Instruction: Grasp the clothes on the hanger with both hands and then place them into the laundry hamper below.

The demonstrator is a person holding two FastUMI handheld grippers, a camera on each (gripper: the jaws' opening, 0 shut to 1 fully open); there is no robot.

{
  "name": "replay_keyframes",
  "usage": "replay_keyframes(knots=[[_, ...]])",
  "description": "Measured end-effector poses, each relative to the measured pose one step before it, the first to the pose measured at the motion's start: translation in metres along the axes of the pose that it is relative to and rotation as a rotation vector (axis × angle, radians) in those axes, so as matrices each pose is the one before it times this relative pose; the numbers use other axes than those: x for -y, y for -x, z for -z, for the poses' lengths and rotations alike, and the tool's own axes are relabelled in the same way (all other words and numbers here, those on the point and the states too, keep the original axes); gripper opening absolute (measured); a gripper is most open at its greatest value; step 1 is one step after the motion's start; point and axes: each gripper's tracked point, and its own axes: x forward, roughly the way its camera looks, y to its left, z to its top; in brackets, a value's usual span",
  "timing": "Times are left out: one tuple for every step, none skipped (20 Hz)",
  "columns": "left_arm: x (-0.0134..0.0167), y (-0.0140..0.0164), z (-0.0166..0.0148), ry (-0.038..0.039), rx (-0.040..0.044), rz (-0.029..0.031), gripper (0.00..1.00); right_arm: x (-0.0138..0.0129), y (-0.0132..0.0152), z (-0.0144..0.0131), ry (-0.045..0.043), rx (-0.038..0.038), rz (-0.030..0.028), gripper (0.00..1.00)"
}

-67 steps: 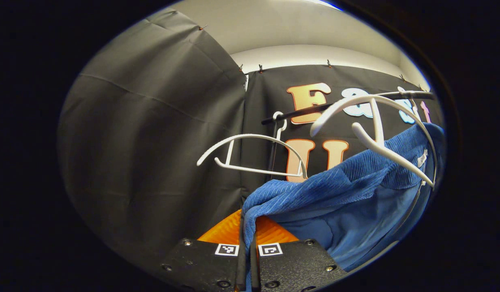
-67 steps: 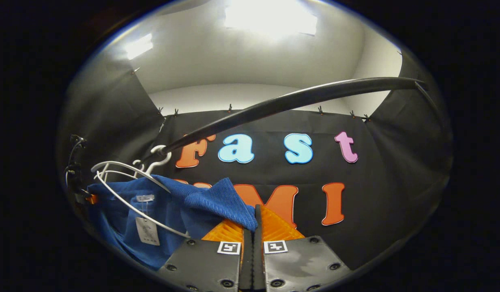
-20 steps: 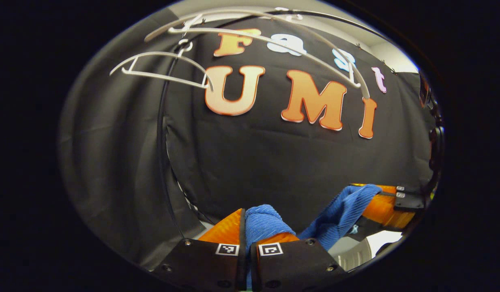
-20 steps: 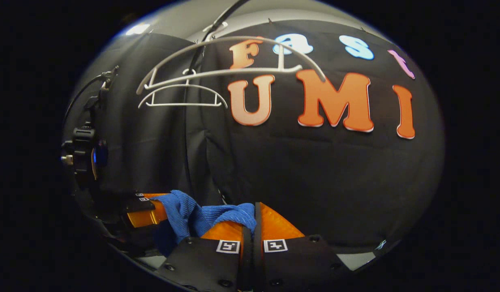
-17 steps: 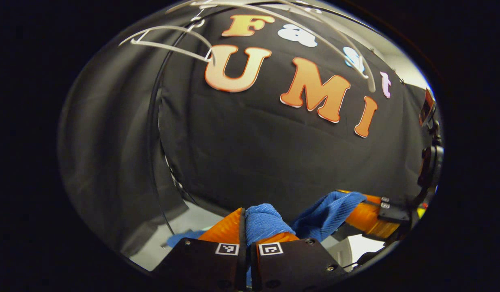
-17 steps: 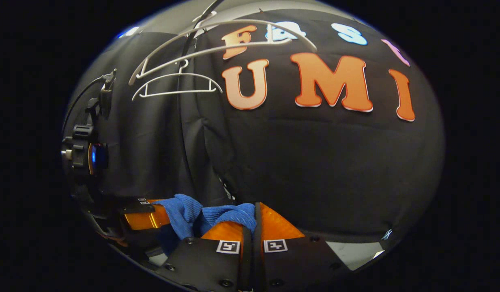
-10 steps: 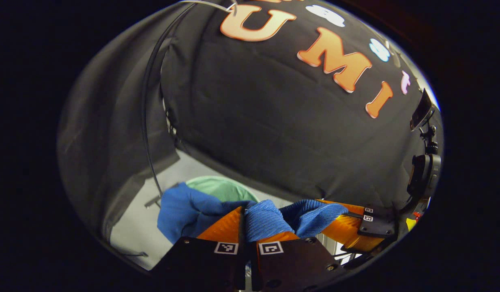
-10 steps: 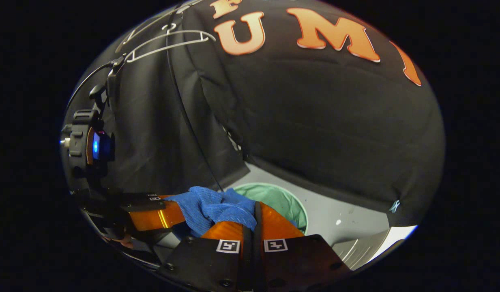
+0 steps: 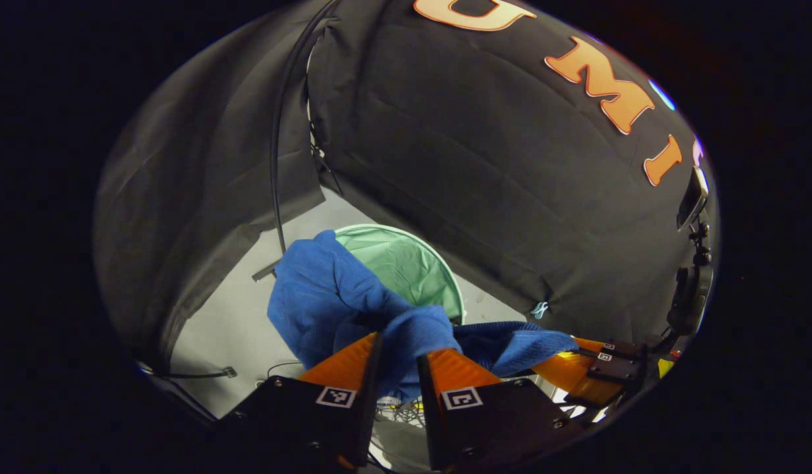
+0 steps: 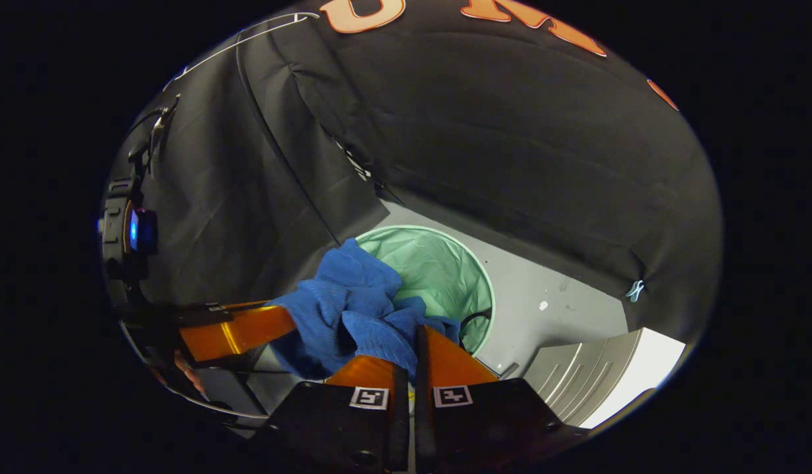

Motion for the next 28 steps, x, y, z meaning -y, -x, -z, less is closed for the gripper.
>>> replay_keyframes(knots=[[-0.00104, -0.00064, 0.00107, 0.00245, -0.0015, -0.00366, 0.39, -0.00241, -0.00077, 0.00218, -0.00403, -0.00654, -0.01184, 0.13], [-0.0014, -0.0003, 0.00168, 0.00285, -0.00408, -0.00341, 0.44, -0.0038, -0.00241, 0.00334, -0.00425, -0.00273, -0.0206, 0.15], [-0.00455, 0.00031, 0.00079, 0.00133, -0.00049, -0.0107, 0.38, -0.00135, -0.00099, 0.00024, -0.00272, 0.00916, -0.00702, 0.14], [-0.00519, -0.00032, 0.00134, 0.00003, -0.00327, -0.0208, 0.47, -0.00203, -0.00261, -0.00349, -0.0034, 0.00924, -0.00723, 0.31], [-0.00493, -0.0004, 0.00077, 0.00342, -0.00144, -0.02313, 0.56, -0.00079, 0.00121, -0.00291, -0.00099, 0.00688, -0.00388, 0.47], [-0.00516, 0.00005, 0.00051, 0.00829, 0.00248, -0.02072, 0.65, 0.00142, -0.00045, 0.00034, 0.00068, 0.00159, 0.00716, 0.64], [-0.00465, 0.00195, 0.00021, 0.00946, 0.00376, -0.02369, 0.74, 0.00143, 0.00378, 0.00063, 0.00188, 0.00515, -0.00042, 0.8], [-0.00441, -0.00162, -0.00256, 0.01094, 0.00289, -0.01814, 0.87, -0.00118, 0.00038, 0.00012, 0.00112, 0.00397, -0.00044, 0.96], [-0.00195, 0.00123, 0.00263, 0.00692, -0.00233, -0.00168, 0.95, -0.0023, 0.00096, -0.00079, 0.00573, 0.00294, 0.00036, 1.0], [0.00177, 0.00154, -0.00153, 0.00191, 0.00505, 0.00986, 0.96, 0.00005, 0.00126, 0.00017, 0.0076, 0.00311, -0.00035, 0.99], [0.00218, 0.00482, 0.00017, -0.00555, 0.01214, 0.01212, 0.96, 0.00113, 0.00154, 0.00031, 0.00593, 0.00339, -0.0004, 0.99], [0.00125, 0.003, -0.0019, -0.01054, 0.0154, 0.00879, 0.95, 0.00026, 0.00222, 0.00278, 0.00434, 0.00209, -0.00187, 0.99], [-0.00105, 0.00246, -0.0016, -0.01281, 0.01477, 0.0022, 0.95, 0.00013, 0.00104, 0.00049, 0.00061, 0.00179, -0.00003, 0.99], [0.00066, 0.00171, -0.00115, -0.01053, 0.01067, 0.00174, 0.92, -0.00163, 0.00172, 0.00029, -0.00189, 0.00169, -0.00121, 0.99], [0.00222, 0.00256, -0.00012, -0.00522, 0.00917, 0.00647, 0.92, 0.00034, -0.00005, -0.00031, -0.0036, 0.00345, -0.00097, 0.99], [0.00204, 0.00334, -0.00226, -0.00164, 0.00757, 0.007, 0.92, -0.00152, -0.00102, 0.00035, -0.00431, 0.00427, -0.00226, 0.99], [0.00096, 0.00444, -0.00114, -0.00105, 0.00835, 0.0037, 0.95, -0.0006, 0.00068, -0.00131, -0.00314, 0.00697, -0.00327, 0.99], [0.00102, 0.0036, -0.00329, -0.00205, 0.01075, 0.00119, 0.95, -0.00195, 0.0028, -0.0027, -0.0017, 0.00992, -0.00403, 0.99], [0.00001, 0.00323, -0.00134, -0.00236, 0.01273, 0.001, 0.92, -0.00026, 0.00198, -0.00287, 0.00021, 0.01354, -0.0033, 0.99], [0.00113, 0.00341, -0.00238, -0.00168, 0.01153, -0.00176, 0.95, -0.00078, 0.00518, -0.0031, 0.00167, 0.01264, -0.00145, 0.99], [0.00138, 0.00284, -0.002, -0.00114, 0.01792, -0.00212, 0.92, -0.00001, 0.00503, -0.00283, 0.00132, 0.01176, -0.00215, 0.98], [0.00119, 0.00533, -0.00473, 0.0, 0.02135, -0.00401, 0.95, -0.00305, 0.01076, -0.00159, -0.00137, 0.01162, -0.00163, 0.98], [-0.00016, 0.00552, -0.00587, 0.00344, 0.02178, -0.00469, 0.95, -0.00166, 0.00864, -0.00468, -0.00324, 0.01538, -0.00335, 0.98], [0.00152, 0.0069, -0.00985, 0.00387, 0.03029, -0.00581, 0.95, -0.00119, 0.00807, -0.00828, -0.00173, 0.02272, -0.00177, 0.99], [0.00038, 0.01248, -0.01298, -0.00063, 0.04643, -0.00648, 0.95, 0.00021, 0.00948, -0.01033, 0.00338, 0.03099, -0.00165, 0.99], [0.00105, 0.00929, -0.01478, -0.00603, 0.04378, -0.00713, 0.95, 0.00068, 0.01111, -0.01175, 0.00837, 0.03777, 0.00165, 0.99], [-0.0016, 0.01477, -0.01848, -0.01445, 0.05592, -0.01745, 0.95, 0.00189, 0.01091, -0.01508, 0.01017, 0.0441, -0.00181, 0.99], [-0.00095, 0.0137, -0.01613, -0.01383, 0.05027, -0.02022, 0.95, 0.00128, 0.00851, -0.01312, 0.01332, 0.04623, -0.0026, 0.99]])
